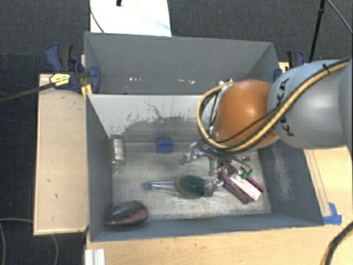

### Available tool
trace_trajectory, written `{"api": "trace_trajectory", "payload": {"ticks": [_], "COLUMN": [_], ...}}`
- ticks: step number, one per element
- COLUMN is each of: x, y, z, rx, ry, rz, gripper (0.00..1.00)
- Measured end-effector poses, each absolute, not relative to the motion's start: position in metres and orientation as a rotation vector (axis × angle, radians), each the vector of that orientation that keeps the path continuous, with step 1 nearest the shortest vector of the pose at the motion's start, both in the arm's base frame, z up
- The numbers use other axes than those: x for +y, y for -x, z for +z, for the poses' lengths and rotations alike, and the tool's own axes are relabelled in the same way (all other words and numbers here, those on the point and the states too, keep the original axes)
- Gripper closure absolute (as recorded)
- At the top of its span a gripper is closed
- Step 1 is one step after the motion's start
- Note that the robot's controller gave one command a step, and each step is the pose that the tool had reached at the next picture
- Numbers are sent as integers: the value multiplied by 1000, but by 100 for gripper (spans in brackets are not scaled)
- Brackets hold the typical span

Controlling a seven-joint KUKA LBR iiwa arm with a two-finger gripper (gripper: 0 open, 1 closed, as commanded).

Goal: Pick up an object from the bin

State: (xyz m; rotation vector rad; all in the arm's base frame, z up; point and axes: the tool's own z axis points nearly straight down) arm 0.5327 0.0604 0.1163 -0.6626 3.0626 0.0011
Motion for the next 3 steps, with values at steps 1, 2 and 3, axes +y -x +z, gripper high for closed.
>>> {"api": "trace_trajectory", "payload": {"ticks": [1, 2, 3], "x": [55, 55, -18], "y": [-514, -514, -568], "z": [78, 79, 237], "rx": [2996, 2996, 2811], "ry": [935, 932, 1381], "rz": [0, -1, -8], "gripper": [0, 100, 100]}}
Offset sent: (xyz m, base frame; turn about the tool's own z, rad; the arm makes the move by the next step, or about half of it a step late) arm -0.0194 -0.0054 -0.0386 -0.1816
